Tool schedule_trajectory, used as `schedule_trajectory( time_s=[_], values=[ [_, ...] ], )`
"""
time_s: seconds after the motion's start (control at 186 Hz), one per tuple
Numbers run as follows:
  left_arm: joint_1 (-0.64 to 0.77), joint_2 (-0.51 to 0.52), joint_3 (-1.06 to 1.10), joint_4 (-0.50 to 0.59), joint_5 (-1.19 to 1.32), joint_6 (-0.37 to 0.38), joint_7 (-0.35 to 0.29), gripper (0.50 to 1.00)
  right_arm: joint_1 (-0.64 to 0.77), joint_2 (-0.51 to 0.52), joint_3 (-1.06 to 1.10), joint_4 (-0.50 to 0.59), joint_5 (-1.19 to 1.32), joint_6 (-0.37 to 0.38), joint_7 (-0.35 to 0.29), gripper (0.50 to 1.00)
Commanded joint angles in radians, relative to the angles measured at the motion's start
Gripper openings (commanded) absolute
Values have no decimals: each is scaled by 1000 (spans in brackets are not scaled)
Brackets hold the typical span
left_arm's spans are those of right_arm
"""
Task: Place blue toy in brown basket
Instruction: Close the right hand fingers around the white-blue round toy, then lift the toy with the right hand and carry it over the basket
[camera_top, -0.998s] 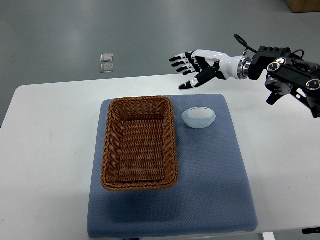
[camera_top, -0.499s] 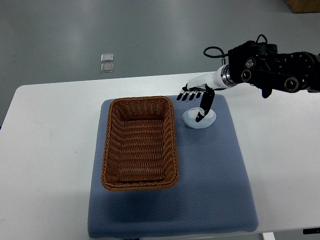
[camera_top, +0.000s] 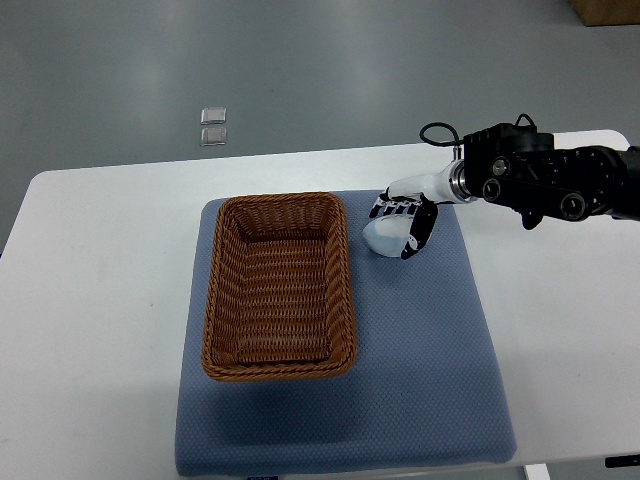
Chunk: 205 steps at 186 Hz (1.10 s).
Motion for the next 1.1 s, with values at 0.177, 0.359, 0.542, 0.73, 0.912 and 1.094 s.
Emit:
schedule_trajectory(
  time_s=[0.177,0.359,0.542,0.73,0.912,1.094],
  values=[
    [0,0,0,0,0,0,0,1000,-28,15,0,-26,-13,-7,-7,613],
    [0,0,1,1,0,0,0,1000,-13,-2,3,-24,-39,-3,-13,500],
    [0,0,1,1,0,0,0,1000,106,-55,15,43,-22,34,-13,500],
    [0,0,1,1,0,2,0,1000,244,-68,15,124,70,67,-13,500],
    [0,0,1,1,0,0,0,1000,299,26,15,152,173,65,-11,500],
    [2,0,1,3,0,0,0,1000,287,186,0,115,200,47,-11,500]
  ],
)
